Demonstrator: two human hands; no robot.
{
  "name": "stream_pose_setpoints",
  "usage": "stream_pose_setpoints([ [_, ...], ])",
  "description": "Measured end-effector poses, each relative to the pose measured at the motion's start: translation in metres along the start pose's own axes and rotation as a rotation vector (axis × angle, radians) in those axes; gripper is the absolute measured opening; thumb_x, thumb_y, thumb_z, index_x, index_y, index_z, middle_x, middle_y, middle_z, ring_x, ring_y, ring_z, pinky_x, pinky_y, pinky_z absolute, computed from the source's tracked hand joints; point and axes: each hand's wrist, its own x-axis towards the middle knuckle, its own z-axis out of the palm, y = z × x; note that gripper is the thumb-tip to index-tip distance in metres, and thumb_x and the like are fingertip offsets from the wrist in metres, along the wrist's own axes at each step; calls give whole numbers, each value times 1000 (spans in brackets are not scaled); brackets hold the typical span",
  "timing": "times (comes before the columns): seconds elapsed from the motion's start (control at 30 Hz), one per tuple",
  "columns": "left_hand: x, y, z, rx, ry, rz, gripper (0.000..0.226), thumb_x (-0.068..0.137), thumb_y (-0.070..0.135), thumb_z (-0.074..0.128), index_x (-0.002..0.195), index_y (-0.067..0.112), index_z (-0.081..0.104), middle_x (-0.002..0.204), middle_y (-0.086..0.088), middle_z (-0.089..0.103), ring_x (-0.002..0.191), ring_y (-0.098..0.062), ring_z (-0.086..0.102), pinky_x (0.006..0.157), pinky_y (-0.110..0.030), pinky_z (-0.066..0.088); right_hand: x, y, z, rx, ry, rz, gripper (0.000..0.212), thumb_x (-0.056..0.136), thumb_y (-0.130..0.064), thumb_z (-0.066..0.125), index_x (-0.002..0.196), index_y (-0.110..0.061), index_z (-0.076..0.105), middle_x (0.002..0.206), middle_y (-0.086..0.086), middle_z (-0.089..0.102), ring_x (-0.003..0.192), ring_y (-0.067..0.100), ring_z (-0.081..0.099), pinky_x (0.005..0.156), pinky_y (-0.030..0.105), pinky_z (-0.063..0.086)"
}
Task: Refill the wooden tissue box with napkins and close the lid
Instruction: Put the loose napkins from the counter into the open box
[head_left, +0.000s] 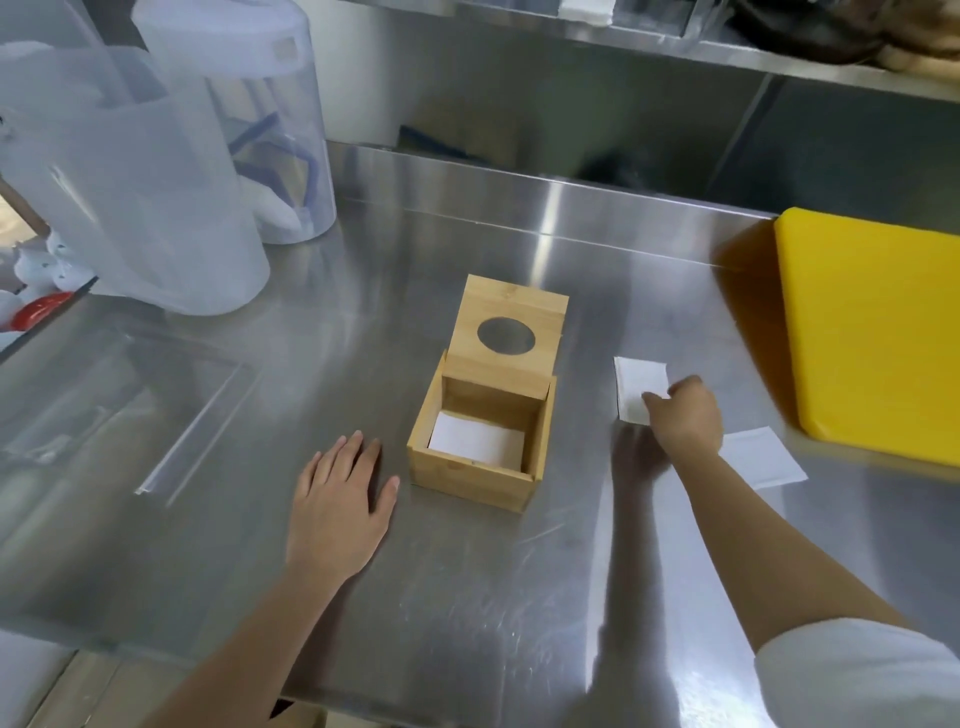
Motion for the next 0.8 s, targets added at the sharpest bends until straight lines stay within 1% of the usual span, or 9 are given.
stream_pose_setpoints([
  [0.13, 0, 0, -1, -15, -11, -6, 64, 86, 51, 22, 129, 11, 50, 139, -11, 48, 131, -28, 38, 109, -43, 24, 14, 7, 4, -57, -35, 89, 56, 79, -38, 66, 113, 0, 43, 119, 24, 56, 109, 42, 52, 93, 47, 42],
  [0.23, 0, 1, -3, -23, -14, -13, 64, 86, 51, 23, 129, 12, 49, 139, -11, 48, 131, -27, 38, 108, -42, 24, 25, 9, 6, -84, -59, 129, 64, 74, -45, 69, 114, -2, 42, 122, 22, 55, 114, 41, 49, 96, 44, 37],
  [0.3, 0, 1, -3, -29, -17, -19, 61, 87, 50, 27, 130, 13, 48, 140, -10, 47, 132, -26, 36, 109, -42, 23, 30, 9, 6, -97, -108, 159, 65, 72, -46, 70, 114, -5, 42, 122, 19, 56, 116, 39, 49, 98, 43, 32],
  [0.37, 0, 1, -3, -33, -21, -23, 57, 87, 47, 32, 131, 14, 47, 141, -9, 46, 133, -25, 34, 109, -41, 22, 35, 9, 6, -57, -159, 180, 56, 71, -43, 72, 107, -7, 46, 116, 18, 59, 112, 38, 50, 98, 43, 29],
  [0.4, 0, 0, -3, -34, -22, -23, 57, 87, 46, 33, 132, 14, 47, 142, -9, 45, 133, -25, 34, 109, -41, 22, 38, 9, 6, -21, -186, 179, 50, 71, -39, 73, 101, -8, 48, 113, 18, 61, 110, 38, 52, 99, 43, 31],
  [0.5, 1, 1, -4, -43, -22, -27, 57, 87, 46, 34, 132, 14, 46, 142, -8, 45, 133, -25, 34, 109, -42, 23, 43, 10, 7, 87, -237, 158, 36, 72, -26, 74, 92, -5, 53, 105, 20, 63, 106, 39, 54, 102, 52, 37],
  [0.6, 1, 2, -5, -50, -22, -31, 57, 86, 46, 34, 132, 15, 46, 142, -7, 44, 133, -25, 34, 109, -41, 21, 45, 10, 8, 146, -198, 163, 21, 79, -21, 61, 85, -4, 52, 91, 17, 59, 101, 41, 55, 101, 54, 38],
  [0.7, 0, 2, -4, -43, -20, -28, 57, 87, 47, 33, 132, 15, 46, 142, -7, 44, 133, -25, 34, 109, -40, 21, 47, 11, 9, 200, -184, 191, 13, 84, -18, 48, 86, -5, 49, 92, 18, 56, 102, 42, 53, 102, 54, 37],
  [0.8, 1, 2, -4, -38, -19, -26, 56, 87, 46, 34, 131, 14, 47, 141, -8, 45, 132, -25, 35, 109, -40, 21, 49, 12, 8, 213, -185, 171, 17, 84, -16, 48, 87, -1, 56, 100, 24, 60, 104, 43, 53, 102, 55, 36],
])
